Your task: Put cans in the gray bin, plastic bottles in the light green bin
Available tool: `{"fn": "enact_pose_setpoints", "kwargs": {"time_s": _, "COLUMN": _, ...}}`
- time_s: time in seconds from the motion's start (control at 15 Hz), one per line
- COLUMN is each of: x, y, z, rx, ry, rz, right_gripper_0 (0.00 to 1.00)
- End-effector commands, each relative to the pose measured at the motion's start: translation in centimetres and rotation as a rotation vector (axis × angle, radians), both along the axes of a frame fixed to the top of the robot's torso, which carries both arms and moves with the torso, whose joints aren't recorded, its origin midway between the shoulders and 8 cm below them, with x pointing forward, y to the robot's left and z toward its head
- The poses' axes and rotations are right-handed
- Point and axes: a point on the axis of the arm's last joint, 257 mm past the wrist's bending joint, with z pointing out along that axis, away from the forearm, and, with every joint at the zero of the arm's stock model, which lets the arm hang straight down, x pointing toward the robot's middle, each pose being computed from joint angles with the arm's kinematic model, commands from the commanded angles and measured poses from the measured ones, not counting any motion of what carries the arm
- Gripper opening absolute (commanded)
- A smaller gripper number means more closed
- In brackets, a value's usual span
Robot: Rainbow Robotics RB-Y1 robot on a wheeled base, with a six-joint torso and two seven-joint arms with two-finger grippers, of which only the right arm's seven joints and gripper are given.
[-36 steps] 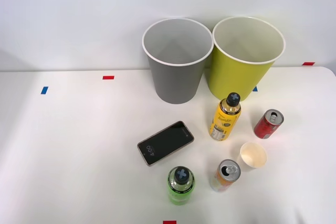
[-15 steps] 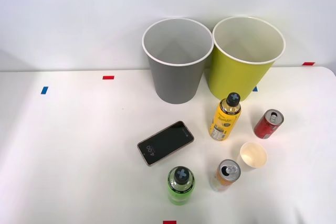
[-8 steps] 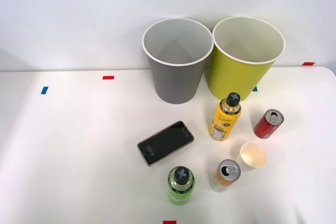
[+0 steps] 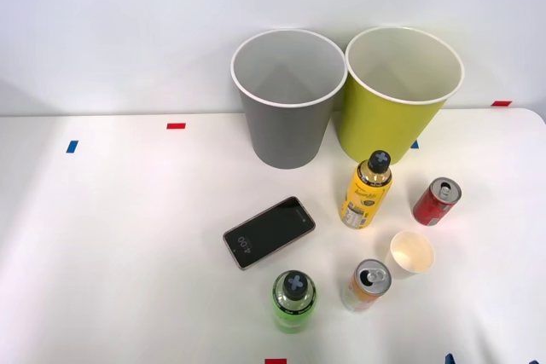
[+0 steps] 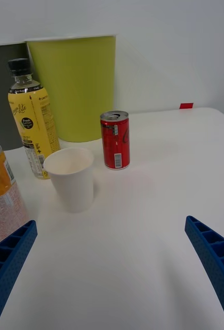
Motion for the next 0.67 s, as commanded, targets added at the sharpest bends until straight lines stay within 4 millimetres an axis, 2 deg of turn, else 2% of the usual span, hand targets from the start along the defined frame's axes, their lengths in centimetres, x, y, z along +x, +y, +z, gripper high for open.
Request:
{"fn": "enact_pose_setpoints", "kwargs": {"time_s": 0.07, "x": 0.7, "y": -0.7, "z": 1.4, "rx": 0.029, "ry": -0.047, "rz": 0.042, "right_gripper_0": 1.00}}
{"fn": "enact_pose_setpoints", "kwargs": {"time_s": 0.2, "x": 1.6, "y": -1.6, "z": 2.4, "rx": 0.002, "ry": -0.083, "rz": 0.063, "right_gripper_0": 1.00}}
{"fn": "enact_pose_setpoints", "kwargs": {"time_s": 0.4, "x": 3.7, "y": -4.1, "z": 3.5, "rx": -0.076, "ry": -0.122, "rz": 0.013, "right_gripper_0": 1.00}}
{"fn": "enact_pose_setpoints", "kwargs": {"time_s": 0.67, "x": 5.7, "y": -6.0, "z": 2.5, "rx": -0.100, "ry": -0.119, "rz": 0.009, "right_gripper_0": 1.00}}
